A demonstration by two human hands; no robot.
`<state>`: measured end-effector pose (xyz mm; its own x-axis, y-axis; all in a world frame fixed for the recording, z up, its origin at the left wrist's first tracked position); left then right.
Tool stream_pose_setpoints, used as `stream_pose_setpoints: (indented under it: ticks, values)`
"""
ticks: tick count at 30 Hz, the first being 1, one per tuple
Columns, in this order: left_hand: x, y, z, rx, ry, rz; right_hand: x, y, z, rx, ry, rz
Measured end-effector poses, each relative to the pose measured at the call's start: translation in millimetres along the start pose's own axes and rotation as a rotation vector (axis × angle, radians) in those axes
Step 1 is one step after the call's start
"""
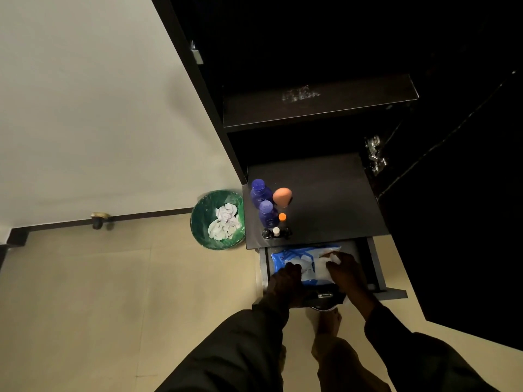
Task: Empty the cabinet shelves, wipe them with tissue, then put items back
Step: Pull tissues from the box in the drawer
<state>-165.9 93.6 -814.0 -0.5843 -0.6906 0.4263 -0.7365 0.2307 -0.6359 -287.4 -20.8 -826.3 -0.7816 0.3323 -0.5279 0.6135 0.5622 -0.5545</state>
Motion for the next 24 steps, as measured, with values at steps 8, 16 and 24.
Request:
stream_pose_setpoints:
  ticks: [8,16,24]
  values:
    - [-5.8,12.2,0.4,-0.097,-0.016,0.002,-30.4,27.0,-16.2,-0.036,-0.228,0.092]
    - [-13.5,8.4,-2.9,0.009,0.066,0.131,-31.3,48.0,-9.7,-0.152,-0.568,-0.434]
    - [-9.7,8.1,-1.7,0.024,0.089,0.172,-36.1,52.4,-5.9,-0.027,-0.722,-0.667]
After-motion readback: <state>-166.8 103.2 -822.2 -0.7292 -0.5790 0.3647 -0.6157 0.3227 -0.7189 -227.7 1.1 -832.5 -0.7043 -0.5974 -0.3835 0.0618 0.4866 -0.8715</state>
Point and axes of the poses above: each hand's wrist, its own z-axis towards the middle knuckle, its own y-axis out of the palm, x = y × z, the point moved 6 cm from there along z, towards the middle knuckle, and after that the axes turned 5 degrees about x, right-handed, at the moved point
